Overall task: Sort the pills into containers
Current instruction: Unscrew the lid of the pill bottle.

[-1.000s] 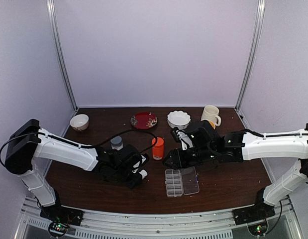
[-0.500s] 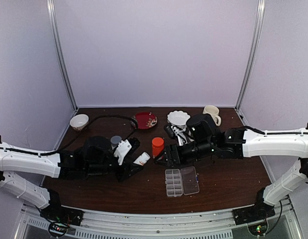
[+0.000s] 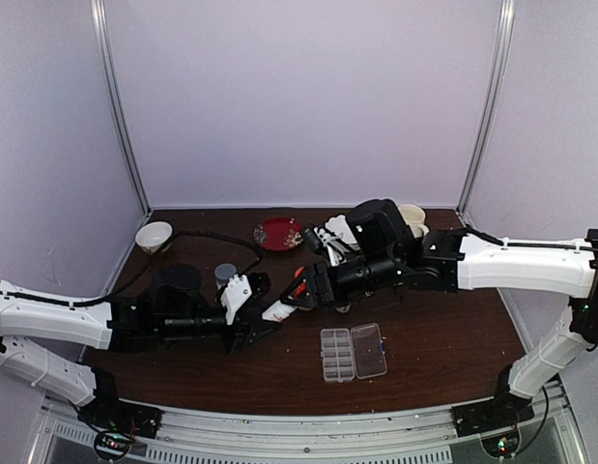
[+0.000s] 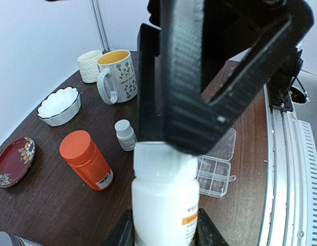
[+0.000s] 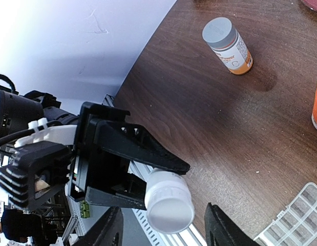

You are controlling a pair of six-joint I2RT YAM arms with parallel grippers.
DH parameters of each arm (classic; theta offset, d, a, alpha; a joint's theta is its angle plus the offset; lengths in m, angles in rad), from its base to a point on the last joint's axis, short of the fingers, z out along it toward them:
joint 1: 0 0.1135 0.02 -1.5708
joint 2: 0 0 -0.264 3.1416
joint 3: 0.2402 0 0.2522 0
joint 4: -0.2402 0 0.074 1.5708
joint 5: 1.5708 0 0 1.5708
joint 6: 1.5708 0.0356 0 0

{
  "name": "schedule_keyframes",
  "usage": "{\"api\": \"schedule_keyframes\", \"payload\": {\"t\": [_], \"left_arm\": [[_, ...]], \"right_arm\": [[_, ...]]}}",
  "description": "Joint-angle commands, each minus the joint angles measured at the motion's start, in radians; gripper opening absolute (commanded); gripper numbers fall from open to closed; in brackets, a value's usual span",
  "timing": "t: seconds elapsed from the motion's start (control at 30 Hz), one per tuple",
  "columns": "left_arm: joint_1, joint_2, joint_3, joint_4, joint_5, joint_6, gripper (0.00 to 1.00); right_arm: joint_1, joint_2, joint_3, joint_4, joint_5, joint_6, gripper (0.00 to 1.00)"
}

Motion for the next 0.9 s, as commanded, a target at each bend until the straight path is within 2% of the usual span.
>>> {"api": "schedule_keyframes", "payload": {"t": [0.0,0.13,0.33,0.4,0.53,0.6,0.7,0.8,0.87], "left_arm": [[-0.004,-0.021,0.012,0.068,0.024,0.048,0.19],[-0.004,-0.023,0.011,0.066,0.026,0.049,0.19],[-0.005,-0.009,0.009,0.078,0.034,0.036,0.19],[-0.004,-0.006,0.011,0.082,0.037,0.03,0.19],[-0.004,-0.006,0.009,0.092,0.041,0.027,0.19],[-0.005,-0.004,0.011,0.09,0.046,0.026,0.19],[-0.004,-0.005,0.014,0.091,0.063,-0.003,0.18],[0.017,-0.009,0.016,0.103,0.136,-0.053,0.18],[0.058,-0.002,0.029,0.111,0.259,-0.103,0.18]], "right_arm": [[0.0,0.028,0.041,-0.053,-0.006,-0.015,0.56],[0.001,0.035,0.045,-0.058,-0.007,-0.02,0.54],[0.0,0.034,0.038,-0.043,-0.027,-0.027,0.44],[0.001,0.036,0.037,-0.033,-0.045,-0.032,0.38],[0.0,0.044,0.038,-0.033,-0.062,-0.046,0.38],[0.0,0.049,0.042,-0.033,-0.07,-0.055,0.29],[0.001,0.053,0.049,-0.036,-0.096,-0.087,0.25],[0.001,0.051,0.054,-0.039,-0.118,-0.18,0.22],[0.001,0.052,0.068,-0.065,-0.138,-0.279,0.19]]}}
